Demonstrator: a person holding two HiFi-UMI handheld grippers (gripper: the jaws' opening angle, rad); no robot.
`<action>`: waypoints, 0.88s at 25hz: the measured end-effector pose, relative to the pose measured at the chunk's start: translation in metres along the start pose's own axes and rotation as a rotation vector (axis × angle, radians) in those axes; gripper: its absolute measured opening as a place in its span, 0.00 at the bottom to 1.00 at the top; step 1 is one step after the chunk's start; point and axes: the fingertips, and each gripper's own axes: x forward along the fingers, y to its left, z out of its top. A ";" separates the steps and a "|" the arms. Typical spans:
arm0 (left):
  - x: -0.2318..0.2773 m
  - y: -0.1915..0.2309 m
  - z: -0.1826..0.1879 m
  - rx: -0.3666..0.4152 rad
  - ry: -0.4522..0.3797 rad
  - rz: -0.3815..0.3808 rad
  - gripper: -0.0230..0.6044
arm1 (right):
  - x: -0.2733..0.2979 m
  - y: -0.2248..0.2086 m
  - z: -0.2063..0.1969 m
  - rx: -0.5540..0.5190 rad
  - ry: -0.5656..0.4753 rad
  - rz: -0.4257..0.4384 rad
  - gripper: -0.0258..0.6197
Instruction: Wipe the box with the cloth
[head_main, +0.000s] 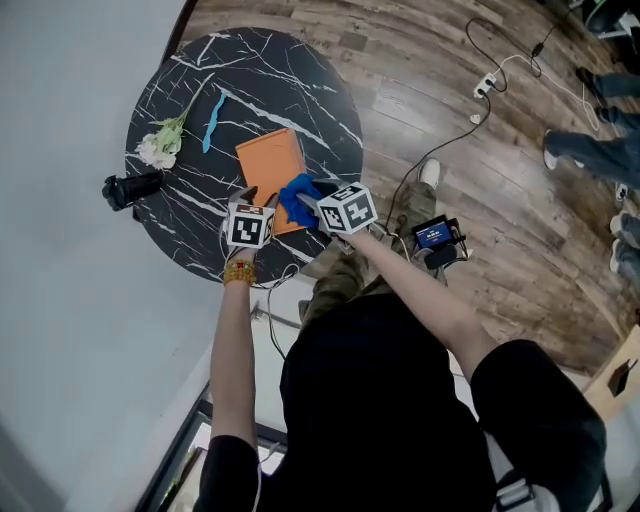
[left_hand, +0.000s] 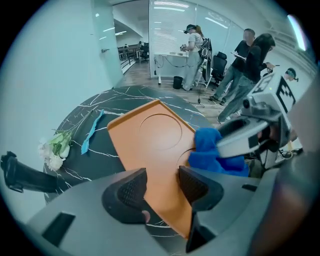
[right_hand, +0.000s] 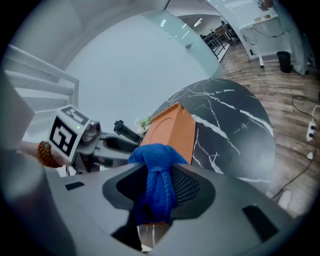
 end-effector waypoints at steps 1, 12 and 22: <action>0.000 0.000 0.000 -0.002 -0.002 -0.001 0.37 | -0.004 0.005 -0.012 -0.005 0.018 0.018 0.26; -0.003 -0.024 0.050 0.091 -0.096 -0.100 0.41 | -0.001 -0.092 0.124 0.131 -0.242 0.059 0.22; 0.018 -0.027 0.053 0.183 0.013 -0.169 0.40 | 0.028 -0.067 0.092 -0.011 -0.105 0.137 0.19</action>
